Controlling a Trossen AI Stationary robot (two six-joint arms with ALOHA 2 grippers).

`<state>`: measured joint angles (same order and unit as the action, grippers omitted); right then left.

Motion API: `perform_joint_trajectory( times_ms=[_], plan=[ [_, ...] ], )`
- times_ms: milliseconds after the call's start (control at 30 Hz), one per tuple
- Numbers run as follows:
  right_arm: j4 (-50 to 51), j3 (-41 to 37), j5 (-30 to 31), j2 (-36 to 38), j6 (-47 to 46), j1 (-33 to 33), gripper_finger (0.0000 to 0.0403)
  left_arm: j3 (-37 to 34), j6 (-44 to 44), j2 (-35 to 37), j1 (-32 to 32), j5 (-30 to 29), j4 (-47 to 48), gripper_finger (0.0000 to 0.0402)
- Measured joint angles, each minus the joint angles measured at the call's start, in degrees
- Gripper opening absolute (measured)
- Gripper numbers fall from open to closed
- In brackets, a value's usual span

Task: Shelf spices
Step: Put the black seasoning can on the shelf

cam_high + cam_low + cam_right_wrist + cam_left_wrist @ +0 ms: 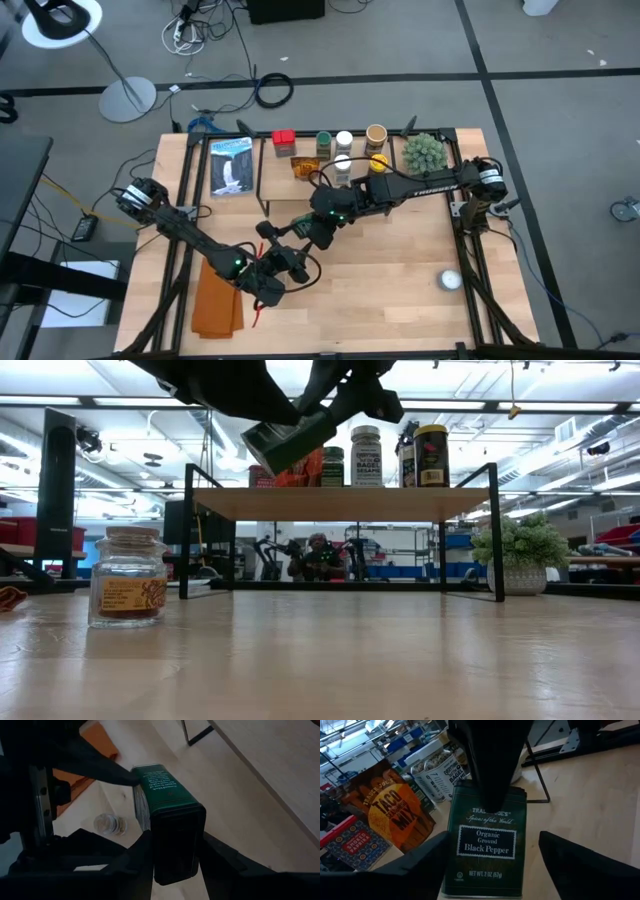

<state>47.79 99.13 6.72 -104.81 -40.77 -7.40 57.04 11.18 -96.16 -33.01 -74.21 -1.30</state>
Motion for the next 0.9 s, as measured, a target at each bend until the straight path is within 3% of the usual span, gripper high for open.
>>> perform_joint_trajectory(
  times_ms=[267, 533, 667, 900],
  plan=[
    [-0.2, 0.0, -0.1, 0.0, 0.1, 0.0, 0.0126, 0.0, 0.0, 0.0, 0.0, 0.6, -0.4, 0.0262],
    [-0.2, 0.0, -0.1, 0.0, 0.5, 0.0, 0.0126, 0.0, -0.3, 0.0, 0.0, 1.0, -1.1, 0.026],
    [-0.2, 0.0, -0.3, 0.0, 0.5, 0.0, 0.0126, 0.0, -0.5, 0.0, 0.0, 5.1, -2.4, 0.026],
    [-0.2, 0.0, -0.4, 0.0, 0.5, -0.1, 0.0126, 0.0, -0.8, 0.0, 0.1, 6.2, -3.7, 0.026]
  ],
)
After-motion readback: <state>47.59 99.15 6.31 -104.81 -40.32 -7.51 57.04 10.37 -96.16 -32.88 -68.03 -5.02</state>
